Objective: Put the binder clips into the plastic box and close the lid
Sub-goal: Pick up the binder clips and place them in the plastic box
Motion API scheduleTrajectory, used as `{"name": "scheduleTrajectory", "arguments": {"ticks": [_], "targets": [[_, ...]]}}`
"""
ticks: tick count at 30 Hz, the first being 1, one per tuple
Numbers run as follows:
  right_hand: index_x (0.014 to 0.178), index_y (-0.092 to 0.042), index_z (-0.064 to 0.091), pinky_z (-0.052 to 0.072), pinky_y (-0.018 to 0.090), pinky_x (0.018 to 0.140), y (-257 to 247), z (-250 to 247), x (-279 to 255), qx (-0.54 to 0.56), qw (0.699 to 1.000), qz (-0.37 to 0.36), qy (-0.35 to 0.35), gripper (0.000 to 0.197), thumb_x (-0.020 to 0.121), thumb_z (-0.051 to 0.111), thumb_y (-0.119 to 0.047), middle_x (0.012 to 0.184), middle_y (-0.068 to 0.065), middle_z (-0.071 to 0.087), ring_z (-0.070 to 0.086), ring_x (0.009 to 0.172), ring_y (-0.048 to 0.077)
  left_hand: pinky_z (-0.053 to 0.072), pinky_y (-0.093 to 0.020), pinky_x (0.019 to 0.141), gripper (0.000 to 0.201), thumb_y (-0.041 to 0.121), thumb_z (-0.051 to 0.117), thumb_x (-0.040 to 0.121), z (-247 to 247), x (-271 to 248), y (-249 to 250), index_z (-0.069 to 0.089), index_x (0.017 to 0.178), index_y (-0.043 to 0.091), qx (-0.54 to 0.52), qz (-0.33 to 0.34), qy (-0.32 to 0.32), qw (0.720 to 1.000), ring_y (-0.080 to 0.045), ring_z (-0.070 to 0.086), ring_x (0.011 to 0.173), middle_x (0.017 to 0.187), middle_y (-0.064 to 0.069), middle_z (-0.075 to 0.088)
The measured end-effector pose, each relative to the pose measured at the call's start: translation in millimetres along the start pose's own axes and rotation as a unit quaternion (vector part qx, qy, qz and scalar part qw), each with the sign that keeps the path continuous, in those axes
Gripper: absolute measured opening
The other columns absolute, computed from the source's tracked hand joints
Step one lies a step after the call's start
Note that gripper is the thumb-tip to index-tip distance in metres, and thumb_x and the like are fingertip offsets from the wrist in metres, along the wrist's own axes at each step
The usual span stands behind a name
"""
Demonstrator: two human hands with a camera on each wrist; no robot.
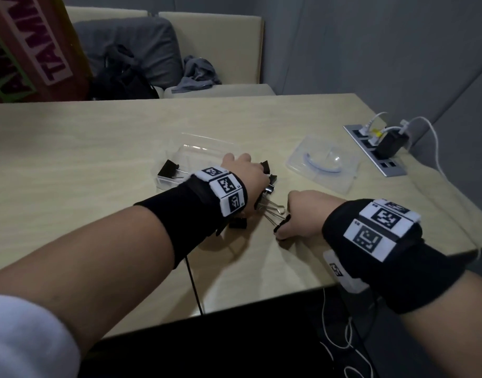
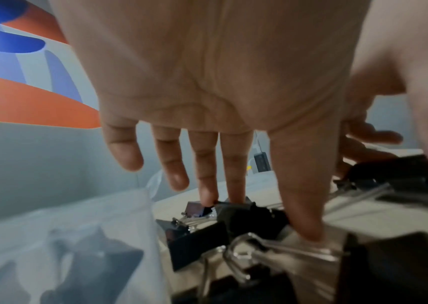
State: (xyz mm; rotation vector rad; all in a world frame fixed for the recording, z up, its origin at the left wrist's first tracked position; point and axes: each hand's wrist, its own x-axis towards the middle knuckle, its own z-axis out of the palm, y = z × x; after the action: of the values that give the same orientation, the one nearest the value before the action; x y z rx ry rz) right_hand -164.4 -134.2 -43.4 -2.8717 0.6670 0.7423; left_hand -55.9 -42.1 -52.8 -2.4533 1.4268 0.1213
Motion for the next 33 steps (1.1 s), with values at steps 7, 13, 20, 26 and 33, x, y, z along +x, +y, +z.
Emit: {"name": "scheduleTrajectory", "arguments": {"ticks": [7, 13, 20, 26, 33], "targets": [[0.064, -0.012, 0.055, 0.040, 0.028, 0.058, 12.9, -21.0, 2.6, -0.052, 0.998, 0.011, -0.033, 0.044, 0.082, 0.064, -0.051, 0.064, 0.002, 0.052, 0.054, 0.070, 0.024, 0.035, -0.041, 0.087, 0.026, 0.033, 0.069, 0.078, -7.2, 5.3, 0.2, 0.063, 0.102, 0.023, -0.002, -0.013, 0.000, 1.000, -0.027, 0.052, 0.109, 0.104, 0.000, 0.067], [0.064, -0.011, 0.050, 0.040, 0.029, 0.060, 19.7, -46.9, 3.8, -0.060, 0.997, 0.050, 0.004, 0.047, 0.090, 0.053, -0.050, 0.068, 0.003, 0.051, 0.048, 0.062, 0.017, 0.052, -0.036, 0.086, 0.035, 0.040, 0.074, 0.075, -31.8, -14.2, -45.9, 0.068, 0.106, 0.025, -0.262, -0.086, 0.077, 0.958, -0.023, 0.061, 0.103, 0.109, 0.002, 0.067], [0.067, -0.008, 0.059, 0.039, 0.029, 0.053, -4.6, -67.2, 8.8, 0.068, 0.986, 0.025, 0.147, 0.046, 0.084, 0.054, -0.051, 0.065, 0.007, 0.056, 0.052, 0.058, 0.024, 0.048, -0.028, 0.073, 0.034, 0.022, 0.076, 0.077, -16.4, -40.1, -113.8, 0.073, 0.111, 0.019, -0.141, -0.198, -0.058, 0.968, -0.026, 0.065, 0.101, 0.111, -0.004, 0.071], [0.104, -0.017, 0.062, 0.056, 0.040, 0.080, -58.8, -54.2, 23.0, 0.184, 0.959, -0.104, 0.190, 0.037, 0.083, 0.062, -0.047, 0.097, 0.004, 0.068, 0.064, 0.087, 0.022, 0.051, -0.029, 0.080, 0.029, 0.026, 0.059, 0.089, 8.2, -41.4, -130.2, 0.073, 0.113, 0.023, -0.099, -0.202, -0.096, 0.970, -0.026, 0.064, 0.105, 0.117, -0.003, 0.067], [0.107, -0.027, 0.062, 0.040, 0.041, 0.088, -100.4, -32.3, 49.8, 0.082, 0.963, -0.162, 0.201, 0.036, 0.084, 0.061, -0.055, 0.106, -0.002, 0.064, 0.058, 0.100, 0.023, 0.049, -0.037, 0.092, 0.028, 0.026, 0.059, 0.087, 17.6, -43.6, -148.2, 0.068, 0.112, 0.034, -0.154, -0.240, -0.009, 0.958, -0.030, 0.058, 0.109, 0.127, -0.006, 0.052]]}}
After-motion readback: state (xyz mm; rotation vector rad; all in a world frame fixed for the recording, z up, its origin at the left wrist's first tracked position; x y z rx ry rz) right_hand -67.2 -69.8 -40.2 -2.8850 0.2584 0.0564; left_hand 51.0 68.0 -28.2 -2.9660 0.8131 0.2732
